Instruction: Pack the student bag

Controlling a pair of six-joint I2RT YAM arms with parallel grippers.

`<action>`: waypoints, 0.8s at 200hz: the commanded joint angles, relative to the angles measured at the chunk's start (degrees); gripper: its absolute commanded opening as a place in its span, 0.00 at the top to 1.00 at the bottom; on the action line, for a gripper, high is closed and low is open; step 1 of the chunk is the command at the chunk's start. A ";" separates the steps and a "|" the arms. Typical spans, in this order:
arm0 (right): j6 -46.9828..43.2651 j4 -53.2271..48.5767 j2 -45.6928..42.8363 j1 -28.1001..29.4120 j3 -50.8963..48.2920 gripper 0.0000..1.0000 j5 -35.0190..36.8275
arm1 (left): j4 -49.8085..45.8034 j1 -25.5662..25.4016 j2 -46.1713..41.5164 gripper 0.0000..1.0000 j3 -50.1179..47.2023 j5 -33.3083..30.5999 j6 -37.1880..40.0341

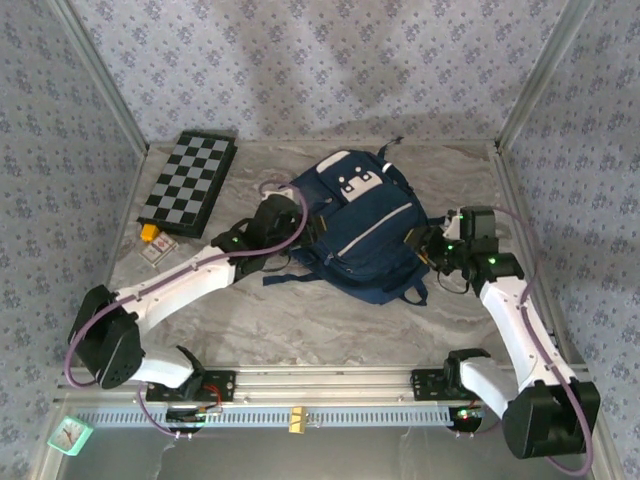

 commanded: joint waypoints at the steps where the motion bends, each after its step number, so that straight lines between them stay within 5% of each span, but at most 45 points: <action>1: -0.17 0.10 3.12 5.21 2.04 0.57 -2.83 | 9.19 3.52 1.47 0.59 -3.82 5.65 -6.94; 38: 0.98 3.74 9.97 9.45 2.33 0.57 -3.01 | 17.21 6.03 7.57 0.58 -4.35 8.15 -9.88; 123: 0.98 8.52 12.09 7.03 -1.57 0.55 -3.99 | 27.97 5.92 20.25 0.57 -1.29 14.69 -16.40; 160: -0.53 9.30 14.77 6.33 -0.68 0.57 -3.96 | 29.56 3.27 22.91 0.73 1.73 16.32 -16.26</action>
